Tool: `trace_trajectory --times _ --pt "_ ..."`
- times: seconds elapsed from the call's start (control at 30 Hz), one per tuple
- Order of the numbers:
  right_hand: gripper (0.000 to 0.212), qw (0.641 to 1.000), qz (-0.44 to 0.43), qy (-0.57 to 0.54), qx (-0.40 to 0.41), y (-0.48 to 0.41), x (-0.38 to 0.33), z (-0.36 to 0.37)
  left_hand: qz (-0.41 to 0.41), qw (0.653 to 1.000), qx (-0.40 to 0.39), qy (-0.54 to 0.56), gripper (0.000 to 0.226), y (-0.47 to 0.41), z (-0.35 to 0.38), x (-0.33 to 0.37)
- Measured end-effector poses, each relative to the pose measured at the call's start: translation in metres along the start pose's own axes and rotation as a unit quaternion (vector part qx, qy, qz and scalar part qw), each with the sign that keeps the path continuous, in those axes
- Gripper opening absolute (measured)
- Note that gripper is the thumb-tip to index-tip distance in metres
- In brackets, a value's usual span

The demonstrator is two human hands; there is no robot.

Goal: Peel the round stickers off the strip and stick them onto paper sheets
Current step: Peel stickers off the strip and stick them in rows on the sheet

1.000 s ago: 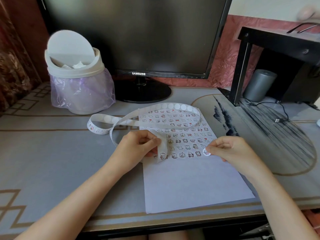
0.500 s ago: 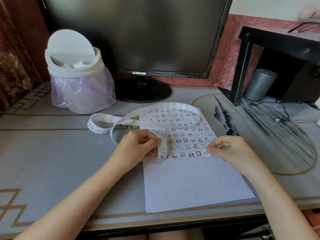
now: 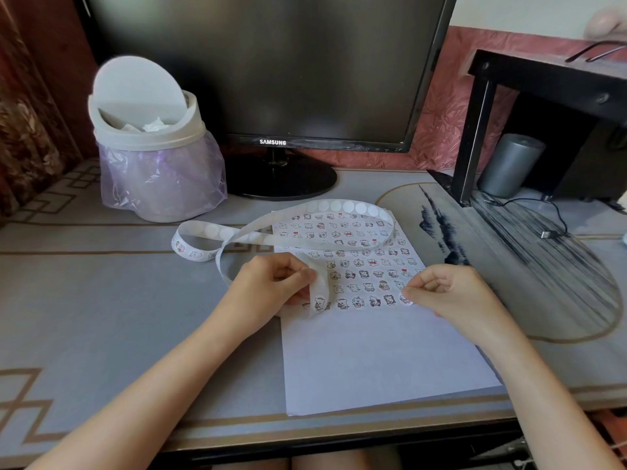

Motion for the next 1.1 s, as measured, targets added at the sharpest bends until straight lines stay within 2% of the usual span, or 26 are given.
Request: trace_trajectory --times 0.47,0.63,0.77,0.9,1.1 --pt "0.02 1.0 -0.011 -0.007 0.012 -0.0009 0.0035 -0.0015 -0.003 1.0 -0.001 0.001 0.017 0.0005 -0.0001 0.0002" --pt "0.011 0.999 0.002 -0.037 0.024 -0.0005 0.0038 -0.0028 0.0 1.0 0.0 -0.003 0.016 0.0008 0.0002 0.0009" --pt "0.02 0.999 -0.005 0.017 0.047 -0.0024 0.0037 0.0031 0.001 1.0 -0.001 0.0 0.017 -0.0003 0.0007 0.0001" --pt "0.016 0.996 -0.015 0.065 0.05 -0.0026 0.0052 0.006 0.001 1.0 0.0 -0.001 0.016 -0.0006 0.0007 -0.0002" --pt "0.012 0.998 -0.017 0.011 0.051 -0.0026 0.008 0.0009 0.001 1.0 -0.001 -0.001 0.016 -0.0007 0.0003 -0.0009"
Point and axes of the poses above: each hand's wrist, its own y-axis away from the middle knuckle, its own z-axis out of the palm, x = y × z, the point moved 2 cm from there along -y, towards the middle knuckle, and after that the axes turned 6 degrees about -z, right-handed, at the moved point
